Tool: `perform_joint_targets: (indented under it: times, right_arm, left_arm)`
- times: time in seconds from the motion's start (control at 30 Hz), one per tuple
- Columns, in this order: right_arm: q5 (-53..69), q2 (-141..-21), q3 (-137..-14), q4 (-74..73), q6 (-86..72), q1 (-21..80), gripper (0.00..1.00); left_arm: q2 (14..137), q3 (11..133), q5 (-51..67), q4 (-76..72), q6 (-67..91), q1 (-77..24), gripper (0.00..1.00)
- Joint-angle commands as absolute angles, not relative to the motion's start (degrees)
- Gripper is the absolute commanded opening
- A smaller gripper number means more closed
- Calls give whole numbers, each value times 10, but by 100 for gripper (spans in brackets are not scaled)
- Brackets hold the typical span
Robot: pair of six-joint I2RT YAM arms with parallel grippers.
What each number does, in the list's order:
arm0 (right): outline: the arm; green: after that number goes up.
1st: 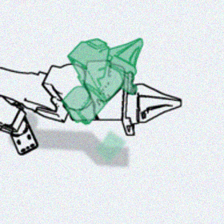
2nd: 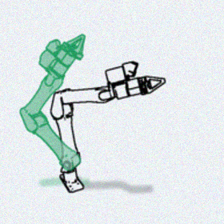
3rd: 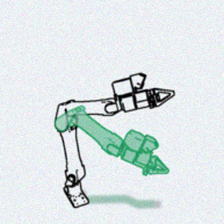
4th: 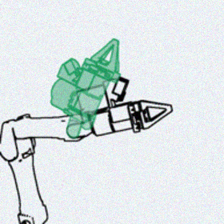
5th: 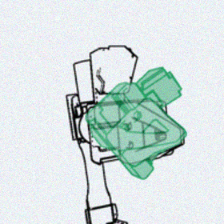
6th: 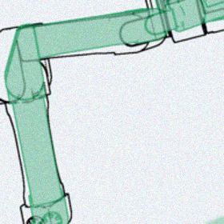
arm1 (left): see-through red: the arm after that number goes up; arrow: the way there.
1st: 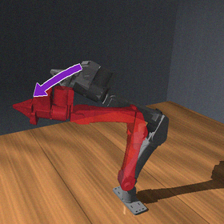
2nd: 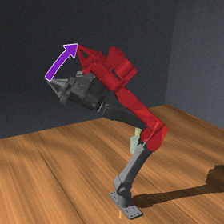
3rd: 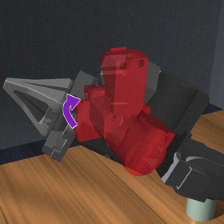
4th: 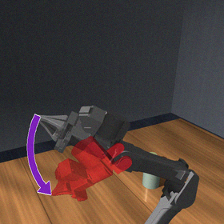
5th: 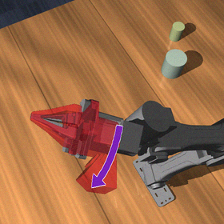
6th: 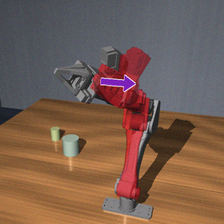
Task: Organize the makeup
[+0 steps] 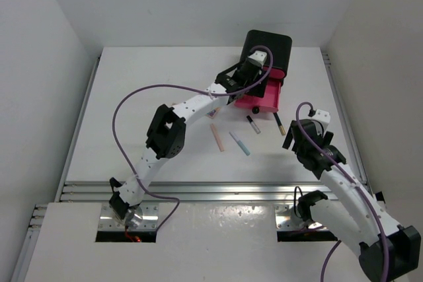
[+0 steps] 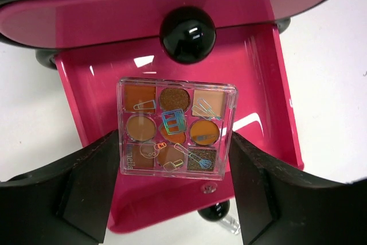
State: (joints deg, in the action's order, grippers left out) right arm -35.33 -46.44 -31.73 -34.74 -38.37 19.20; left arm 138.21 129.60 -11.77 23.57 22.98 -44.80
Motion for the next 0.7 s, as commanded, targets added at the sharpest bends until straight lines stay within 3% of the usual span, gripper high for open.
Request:
perform_joint_targets:
  times: [0.0, 0.13, 0.3, 0.4, 0.67]
  right_arm:
    - [-370, -461, -316, -343, -374, 190, 86]
    - [-365, -472, -327, -325, -346, 187, 91]
    - [-341, -499, -366, -310, -279, 188, 98]
    - [-314, -513, -402, -315, -242, 188, 100]
    - [-203, -534, -465, -298, -175, 189, 100]
  left_arm:
    - [1386, 1304, -137, 190, 239, -455, 55]
    - [1381, 1298, -120, 190, 234, -449, 74]
    - [1359, 1310, -114, 190, 218, -439, 86]
    - [1343, 1305, -101, 190, 218, -432, 99]
    - [1289, 1326, -60, 198, 195, -402, 99]
